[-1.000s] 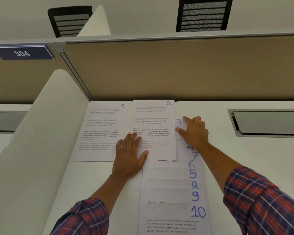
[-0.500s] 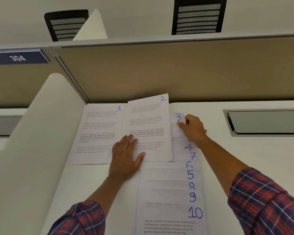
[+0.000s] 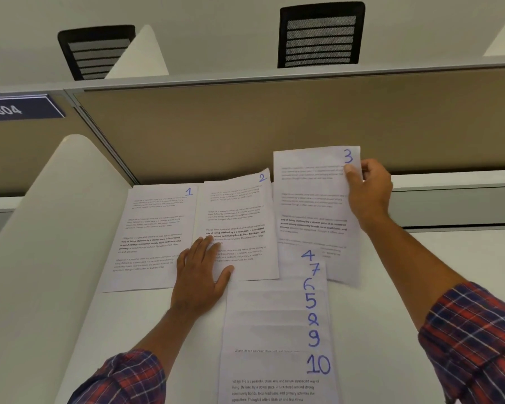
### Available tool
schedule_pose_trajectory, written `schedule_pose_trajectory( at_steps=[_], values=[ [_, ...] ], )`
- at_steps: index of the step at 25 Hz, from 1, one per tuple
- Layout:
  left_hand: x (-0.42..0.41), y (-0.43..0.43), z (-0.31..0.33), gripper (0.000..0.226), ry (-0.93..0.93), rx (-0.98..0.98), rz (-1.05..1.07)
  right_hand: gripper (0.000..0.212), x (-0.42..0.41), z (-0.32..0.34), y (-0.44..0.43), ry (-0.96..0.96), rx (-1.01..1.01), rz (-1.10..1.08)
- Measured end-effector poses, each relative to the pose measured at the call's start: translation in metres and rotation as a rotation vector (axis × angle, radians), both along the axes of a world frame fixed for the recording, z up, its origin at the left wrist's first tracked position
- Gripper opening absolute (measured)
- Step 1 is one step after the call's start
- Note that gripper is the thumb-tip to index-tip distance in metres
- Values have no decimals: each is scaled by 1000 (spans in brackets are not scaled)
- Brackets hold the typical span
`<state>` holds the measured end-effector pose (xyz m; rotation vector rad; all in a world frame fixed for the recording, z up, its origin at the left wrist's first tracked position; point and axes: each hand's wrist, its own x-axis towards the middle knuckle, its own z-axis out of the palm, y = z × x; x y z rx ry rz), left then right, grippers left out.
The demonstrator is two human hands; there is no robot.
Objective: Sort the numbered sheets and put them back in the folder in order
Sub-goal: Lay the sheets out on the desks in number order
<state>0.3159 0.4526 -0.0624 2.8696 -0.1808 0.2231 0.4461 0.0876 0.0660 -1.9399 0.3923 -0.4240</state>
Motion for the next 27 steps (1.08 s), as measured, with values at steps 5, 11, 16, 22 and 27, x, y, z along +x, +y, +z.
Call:
schedule_pose_trajectory(
  at_steps=[5,11,16,22,27],
  values=[
    [1,1,-2,65,-8,17,-1,20,17,-8,-26,49,-47,-43],
    [1,0,-3,63,-38,14,-3,30,33,-50,-38,197,-148,69],
    [1,0,-3,66,-34,27,-8,72,8,-76,-26,249,-598,97],
    [1,-1,-1,67,-33,35,-4,65,-36,-105,-23,355,-905,500],
    [1,-2,1,66,-31,40,6,67,-32,-115,-32,365,-928,680]
  ],
)
